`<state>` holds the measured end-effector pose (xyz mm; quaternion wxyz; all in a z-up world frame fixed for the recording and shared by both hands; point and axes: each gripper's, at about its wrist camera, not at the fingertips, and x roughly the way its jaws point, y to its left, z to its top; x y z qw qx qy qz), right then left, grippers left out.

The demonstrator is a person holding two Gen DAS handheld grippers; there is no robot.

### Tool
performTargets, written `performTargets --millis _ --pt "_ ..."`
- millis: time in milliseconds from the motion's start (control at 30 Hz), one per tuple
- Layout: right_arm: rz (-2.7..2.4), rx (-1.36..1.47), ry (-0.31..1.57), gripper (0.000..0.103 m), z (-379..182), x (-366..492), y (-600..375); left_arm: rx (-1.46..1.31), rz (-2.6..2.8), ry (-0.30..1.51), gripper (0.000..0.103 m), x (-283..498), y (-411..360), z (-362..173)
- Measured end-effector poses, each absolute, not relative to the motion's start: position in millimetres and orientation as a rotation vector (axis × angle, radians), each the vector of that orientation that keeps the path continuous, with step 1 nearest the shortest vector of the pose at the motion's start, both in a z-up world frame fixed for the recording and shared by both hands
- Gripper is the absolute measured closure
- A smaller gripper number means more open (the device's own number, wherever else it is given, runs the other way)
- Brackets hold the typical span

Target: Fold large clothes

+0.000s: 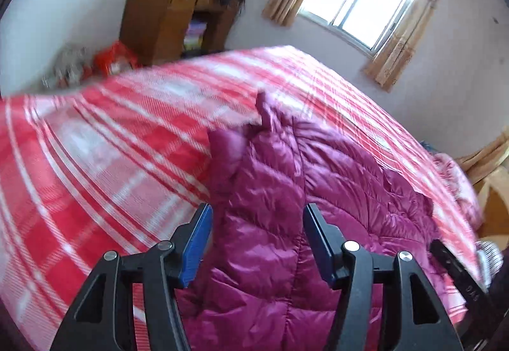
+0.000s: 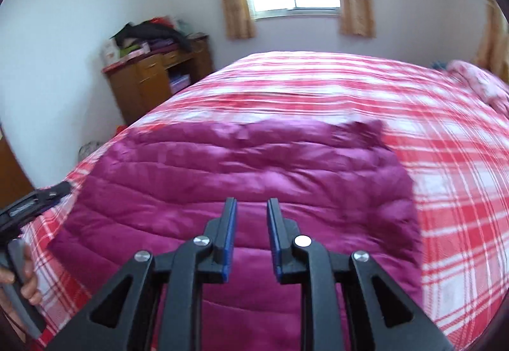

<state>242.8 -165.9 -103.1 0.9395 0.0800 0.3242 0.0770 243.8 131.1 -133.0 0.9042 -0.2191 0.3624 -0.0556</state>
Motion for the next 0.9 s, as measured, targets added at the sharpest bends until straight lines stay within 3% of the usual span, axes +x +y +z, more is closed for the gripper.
performTargets --millis 167,233,433,667,900 --pt "0.163 0.251 0.803 0.081 -148.5 283.3 -142.9 -0.453 -0.124 0.778 0.039 241.5 115.4 -155.6" --pt "0.147 0.255 0.791 0.089 -165.8 284.5 -143.1 -0.484 -0.142 0.769 0.035 241.5 115.2 -157.1" --pt "0.133 0.229 0.799 0.089 -166.1 283.3 -138.6 -0.579 -0.069 0.706 0.034 213.6 132.9 -159.5" --pt "0.126 0.216 0.791 0.089 -166.6 286.3 -133.7 -0.482 0.035 0.561 0.034 142.5 138.4 -139.4" --pt "0.141 0.240 0.785 0.089 -167.5 284.6 -136.3 -0.729 -0.074 0.705 0.033 147.5 129.0 -175.0"
